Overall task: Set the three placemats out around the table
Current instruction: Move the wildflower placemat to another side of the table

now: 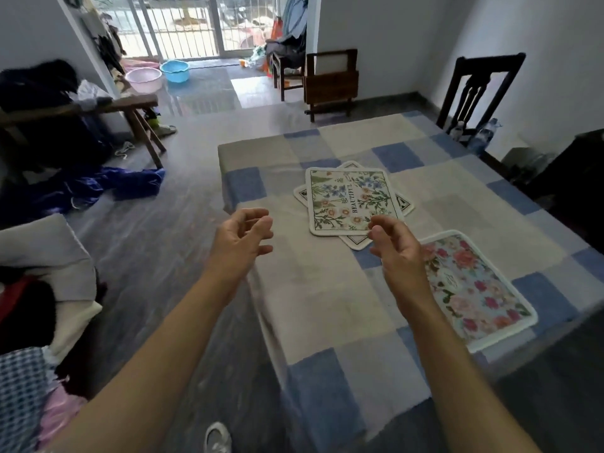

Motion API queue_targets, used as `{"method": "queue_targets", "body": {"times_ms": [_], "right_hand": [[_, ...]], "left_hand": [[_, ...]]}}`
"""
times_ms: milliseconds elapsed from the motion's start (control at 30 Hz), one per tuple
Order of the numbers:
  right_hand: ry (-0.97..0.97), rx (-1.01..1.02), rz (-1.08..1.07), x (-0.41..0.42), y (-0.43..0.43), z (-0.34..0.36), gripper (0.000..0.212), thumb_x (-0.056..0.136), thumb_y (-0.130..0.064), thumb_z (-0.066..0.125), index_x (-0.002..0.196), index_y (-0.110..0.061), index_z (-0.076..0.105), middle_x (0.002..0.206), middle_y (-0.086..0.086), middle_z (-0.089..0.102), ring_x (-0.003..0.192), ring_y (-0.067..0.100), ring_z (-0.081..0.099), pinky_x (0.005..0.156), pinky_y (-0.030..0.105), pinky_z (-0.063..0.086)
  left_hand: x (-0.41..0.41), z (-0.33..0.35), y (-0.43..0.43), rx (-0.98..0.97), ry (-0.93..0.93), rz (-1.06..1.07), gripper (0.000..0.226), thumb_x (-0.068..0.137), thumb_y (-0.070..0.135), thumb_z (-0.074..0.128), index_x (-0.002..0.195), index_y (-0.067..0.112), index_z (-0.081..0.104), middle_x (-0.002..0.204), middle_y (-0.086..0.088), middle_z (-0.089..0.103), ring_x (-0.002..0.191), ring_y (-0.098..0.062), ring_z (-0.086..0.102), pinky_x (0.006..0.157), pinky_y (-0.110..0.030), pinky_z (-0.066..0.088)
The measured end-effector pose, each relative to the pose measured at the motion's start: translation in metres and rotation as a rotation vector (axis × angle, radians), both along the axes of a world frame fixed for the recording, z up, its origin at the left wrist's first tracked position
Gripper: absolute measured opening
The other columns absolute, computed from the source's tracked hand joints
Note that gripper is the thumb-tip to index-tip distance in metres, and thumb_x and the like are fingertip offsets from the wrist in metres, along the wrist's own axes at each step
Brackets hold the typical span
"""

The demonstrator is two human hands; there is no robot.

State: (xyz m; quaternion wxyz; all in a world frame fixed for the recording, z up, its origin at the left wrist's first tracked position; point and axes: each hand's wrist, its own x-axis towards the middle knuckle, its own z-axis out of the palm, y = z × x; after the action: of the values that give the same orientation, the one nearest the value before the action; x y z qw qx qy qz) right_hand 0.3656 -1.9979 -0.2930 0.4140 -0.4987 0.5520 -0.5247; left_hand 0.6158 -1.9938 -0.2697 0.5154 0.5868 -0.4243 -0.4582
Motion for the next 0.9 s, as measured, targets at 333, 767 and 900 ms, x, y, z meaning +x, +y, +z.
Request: {"method": "queue_targets", "body": {"times_ms": [333,767,900], "right_hand": [[0.017,-0.015,-0.220,0.110,-0.005,0.015,0.020,0.097,-0.027,0.060,0.115,-0.023,0.066,0.106,-0.012,0.070,0.097,0.001,0.065,0.085,0.024,0.053],[-0.129,-0.112,-0.467,0.120,-0.094,-0.003,0.024,0.091,-0.034,0.060,0.113,-0.026,0.067,0.107,-0.007,0.071,0.099,0.007,0.066,0.085,0.026,0.053],[-0.157,-0.098,-0.517,0.109,-0.136,-0.005,0.020,0.096,-0.027,0.060,0.114,-0.023,0.067,0.106,-0.007,0.071,0.098,0.006,0.065,0.081,0.024,0.054]], "left_hand": [[0.114,-0.008,-0.068,-0.066,0.028,-0.260,0.017,0.095,0.023,0.062,0.110,0.017,0.067,0.102,-0.001,0.069,0.097,-0.020,0.067,0.072,-0.028,0.057],[0.103,-0.018,-0.184,-0.063,-0.063,-0.448,0.010,0.094,0.023,0.063,0.101,0.024,0.070,0.099,-0.001,0.071,0.091,-0.017,0.068,0.072,-0.030,0.056],[0.092,-0.011,-0.237,-0.095,-0.071,-0.500,0.009,0.091,0.026,0.065,0.097,0.028,0.071,0.094,0.003,0.073,0.089,-0.015,0.070,0.070,-0.027,0.056]]}}
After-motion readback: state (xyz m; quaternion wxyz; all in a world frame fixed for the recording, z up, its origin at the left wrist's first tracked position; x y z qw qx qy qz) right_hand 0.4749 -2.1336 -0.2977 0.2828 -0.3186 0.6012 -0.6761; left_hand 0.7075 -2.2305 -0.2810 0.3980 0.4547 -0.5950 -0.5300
